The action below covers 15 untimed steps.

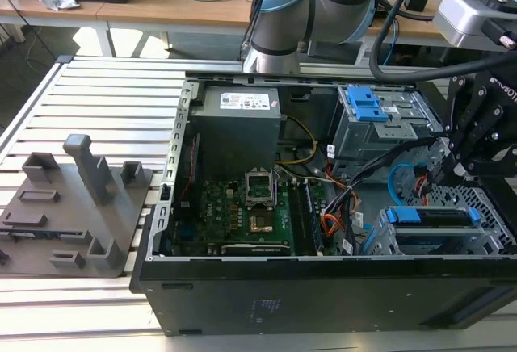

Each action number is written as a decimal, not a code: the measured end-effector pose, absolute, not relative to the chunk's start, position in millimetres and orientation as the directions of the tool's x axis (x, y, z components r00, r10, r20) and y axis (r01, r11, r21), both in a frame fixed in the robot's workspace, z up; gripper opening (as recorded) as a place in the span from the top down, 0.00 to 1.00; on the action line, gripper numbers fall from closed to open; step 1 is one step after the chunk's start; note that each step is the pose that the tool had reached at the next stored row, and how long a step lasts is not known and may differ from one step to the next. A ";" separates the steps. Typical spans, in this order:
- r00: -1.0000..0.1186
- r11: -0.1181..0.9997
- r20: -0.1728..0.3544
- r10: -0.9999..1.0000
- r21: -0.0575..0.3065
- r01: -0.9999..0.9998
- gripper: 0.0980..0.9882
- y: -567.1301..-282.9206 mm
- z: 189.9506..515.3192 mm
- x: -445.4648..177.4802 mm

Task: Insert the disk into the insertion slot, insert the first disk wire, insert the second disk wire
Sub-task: 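Insert the disk into the insertion slot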

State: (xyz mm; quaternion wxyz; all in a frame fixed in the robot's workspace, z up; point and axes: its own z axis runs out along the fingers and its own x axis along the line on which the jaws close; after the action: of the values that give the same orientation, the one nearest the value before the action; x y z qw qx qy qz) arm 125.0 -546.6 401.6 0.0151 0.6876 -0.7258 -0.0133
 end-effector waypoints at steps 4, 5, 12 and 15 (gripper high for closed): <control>-0.054 0.054 0.004 -0.999 0.040 -0.998 0.99 -546.6 401.5 124.9; -0.054 0.054 0.004 -0.999 0.040 -0.998 0.99 -546.6 401.4 125.1; -0.054 0.054 0.004 -0.999 0.046 -0.997 0.99 -546.0 399.7 141.0; -0.054 0.054 0.004 -0.999 0.047 -0.997 0.99 -546.0 393.3 141.1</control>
State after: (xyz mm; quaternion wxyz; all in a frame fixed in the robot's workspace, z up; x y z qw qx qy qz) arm 141.1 -546.0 393.3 0.0177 0.6876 -0.7257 -0.0157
